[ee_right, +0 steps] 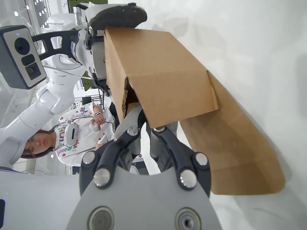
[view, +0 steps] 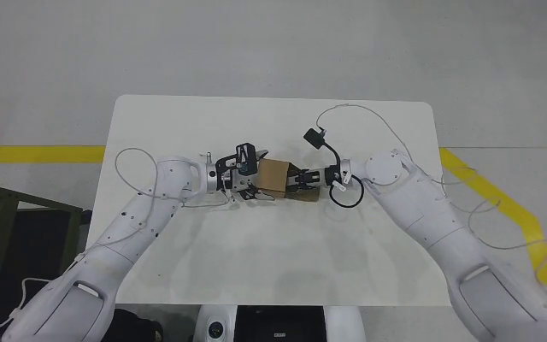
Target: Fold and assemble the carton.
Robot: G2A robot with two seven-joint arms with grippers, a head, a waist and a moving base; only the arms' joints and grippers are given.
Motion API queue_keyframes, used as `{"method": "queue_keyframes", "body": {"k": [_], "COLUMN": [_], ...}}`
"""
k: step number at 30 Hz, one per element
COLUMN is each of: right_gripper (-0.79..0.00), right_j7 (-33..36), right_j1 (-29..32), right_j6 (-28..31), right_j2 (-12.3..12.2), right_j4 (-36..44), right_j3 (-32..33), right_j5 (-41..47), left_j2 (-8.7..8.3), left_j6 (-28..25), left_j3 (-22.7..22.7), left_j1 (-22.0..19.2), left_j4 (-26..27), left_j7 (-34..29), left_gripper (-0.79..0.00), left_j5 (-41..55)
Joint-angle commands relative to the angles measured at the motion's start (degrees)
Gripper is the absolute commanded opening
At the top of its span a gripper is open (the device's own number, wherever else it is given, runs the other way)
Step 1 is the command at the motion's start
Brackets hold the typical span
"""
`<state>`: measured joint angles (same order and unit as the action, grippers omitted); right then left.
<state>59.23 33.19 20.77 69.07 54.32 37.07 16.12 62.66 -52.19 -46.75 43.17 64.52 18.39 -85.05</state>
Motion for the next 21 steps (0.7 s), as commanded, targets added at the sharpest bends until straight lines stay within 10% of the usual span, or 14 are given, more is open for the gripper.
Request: {"method": "queue_keyframes", "body": {"k": [1, 21], "right_gripper": [-0.785, -0.785], "right_j7": [0.21, 1.65], "right_j1": [-0.2, 3.16], "right_j6": [0.53, -0.86], "right_j2": [0.33, -2.89], "right_j4": [-0.8, -0.08], "right_j3": [-0.06, 8.32], "right_j5": [0.14, -2.14], "left_j2": [0.03, 0.06], "left_j6": [0.02, -0.53], "left_j3": [-0.1, -1.41], "left_j1": [0.07, 0.57], "left_j4": [-0.05, 0.29], "left_j7": [-0.06, -0.09], "left_gripper": [0.0, 0.0], "left_j5": [0.09, 0.08]}}
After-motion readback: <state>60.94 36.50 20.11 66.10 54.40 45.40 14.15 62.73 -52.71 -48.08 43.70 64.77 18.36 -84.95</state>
